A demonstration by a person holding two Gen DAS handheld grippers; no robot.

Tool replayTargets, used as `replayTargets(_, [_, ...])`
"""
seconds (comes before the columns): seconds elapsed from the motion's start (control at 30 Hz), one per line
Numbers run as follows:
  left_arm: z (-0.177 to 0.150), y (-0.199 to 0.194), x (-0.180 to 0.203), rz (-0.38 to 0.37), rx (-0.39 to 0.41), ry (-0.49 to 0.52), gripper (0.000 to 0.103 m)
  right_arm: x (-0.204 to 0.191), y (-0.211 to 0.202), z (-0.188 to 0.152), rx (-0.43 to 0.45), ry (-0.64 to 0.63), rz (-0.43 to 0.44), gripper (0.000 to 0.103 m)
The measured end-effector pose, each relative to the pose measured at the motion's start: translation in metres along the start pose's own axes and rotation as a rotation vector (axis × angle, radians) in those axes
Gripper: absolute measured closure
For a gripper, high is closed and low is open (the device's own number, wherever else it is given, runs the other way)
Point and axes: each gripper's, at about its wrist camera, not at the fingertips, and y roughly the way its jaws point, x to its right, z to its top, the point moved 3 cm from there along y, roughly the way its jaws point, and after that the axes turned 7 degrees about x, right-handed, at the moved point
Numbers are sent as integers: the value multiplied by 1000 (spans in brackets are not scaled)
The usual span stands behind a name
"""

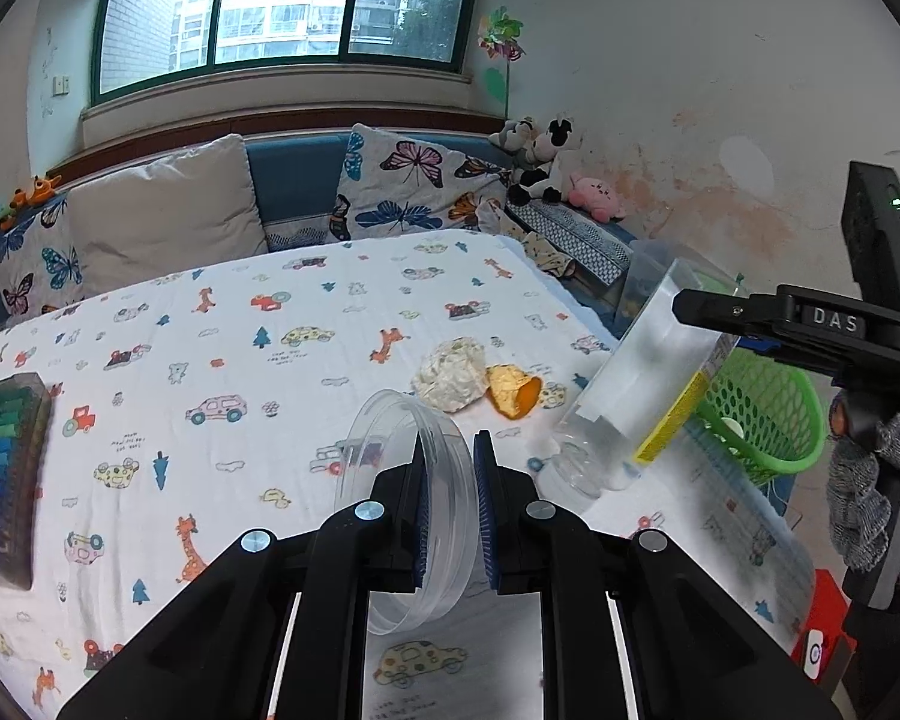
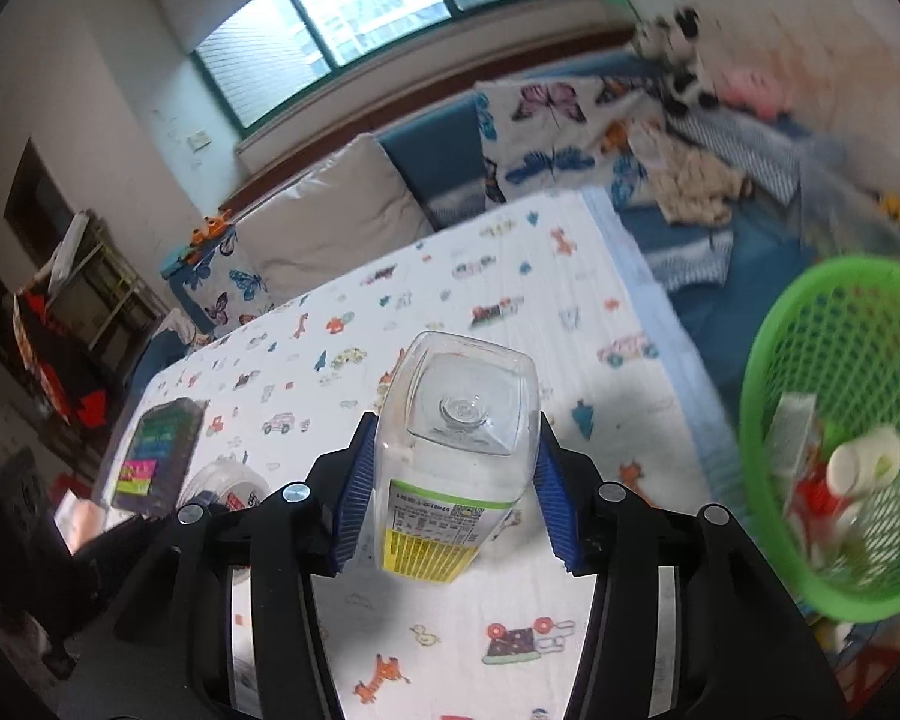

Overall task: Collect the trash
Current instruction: 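Drop the bottle into the basket with right tool while left tool carries the container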

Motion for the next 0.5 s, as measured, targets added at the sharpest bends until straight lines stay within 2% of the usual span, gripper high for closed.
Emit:
replayTargets(0.17, [10,-3,19,-16,14,20,89,14,-18,10,17,-25,-28,54])
replayTargets(0.3, [19,-1,41,-45,24,44,89,44,-41,23,46,-24,-78,54])
replayTargets(0.5, [32,10,84,-106,28,80,89,110,-76,39,110,-6,-228,54])
